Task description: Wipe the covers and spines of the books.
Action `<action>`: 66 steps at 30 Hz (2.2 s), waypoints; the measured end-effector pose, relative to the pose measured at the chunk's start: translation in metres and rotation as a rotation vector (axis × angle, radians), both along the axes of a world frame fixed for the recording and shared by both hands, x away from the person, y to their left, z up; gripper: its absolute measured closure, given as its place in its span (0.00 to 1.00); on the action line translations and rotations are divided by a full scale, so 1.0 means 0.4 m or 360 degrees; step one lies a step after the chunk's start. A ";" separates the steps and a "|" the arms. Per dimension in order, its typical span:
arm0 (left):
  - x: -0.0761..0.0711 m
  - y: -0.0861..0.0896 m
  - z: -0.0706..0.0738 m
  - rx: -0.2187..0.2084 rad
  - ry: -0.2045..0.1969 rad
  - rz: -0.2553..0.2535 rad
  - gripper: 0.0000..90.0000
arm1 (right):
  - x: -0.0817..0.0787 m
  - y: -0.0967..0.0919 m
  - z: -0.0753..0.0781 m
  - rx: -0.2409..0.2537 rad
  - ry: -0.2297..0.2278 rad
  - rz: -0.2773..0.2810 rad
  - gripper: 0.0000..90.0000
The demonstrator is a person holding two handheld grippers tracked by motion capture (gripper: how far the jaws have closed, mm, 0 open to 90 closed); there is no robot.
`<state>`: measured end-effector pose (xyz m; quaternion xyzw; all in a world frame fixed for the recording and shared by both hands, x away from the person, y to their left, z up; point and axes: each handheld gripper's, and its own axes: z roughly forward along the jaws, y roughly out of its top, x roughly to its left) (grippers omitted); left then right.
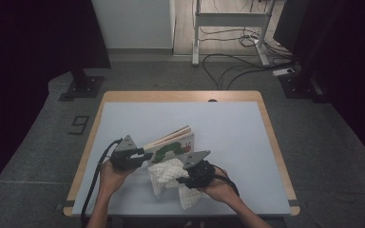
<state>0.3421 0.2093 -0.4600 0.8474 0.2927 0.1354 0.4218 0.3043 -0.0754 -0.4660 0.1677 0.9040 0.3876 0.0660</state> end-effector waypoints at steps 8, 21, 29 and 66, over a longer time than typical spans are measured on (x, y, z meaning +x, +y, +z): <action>0.000 0.000 0.000 0.0000 -0.0001 -0.0001 0.75 | 0.004 0.016 -0.066 -0.0028 -0.0006 -0.0006 0.68; 0.000 0.000 0.000 0.0006 -0.0003 -0.0002 0.74 | 0.002 0.015 -0.118 -0.0097 -0.0022 0.0003 0.54; 0.000 0.000 -0.001 0.0003 -0.0003 0.0000 0.74 | 0.001 0.010 -0.081 -0.0081 -0.0013 0.0021 0.32; 0.000 -0.001 -0.001 0.0003 -0.0002 -0.0002 0.74 | 0.138 -0.165 -0.008 0.0140 -0.0064 -0.0363 0.27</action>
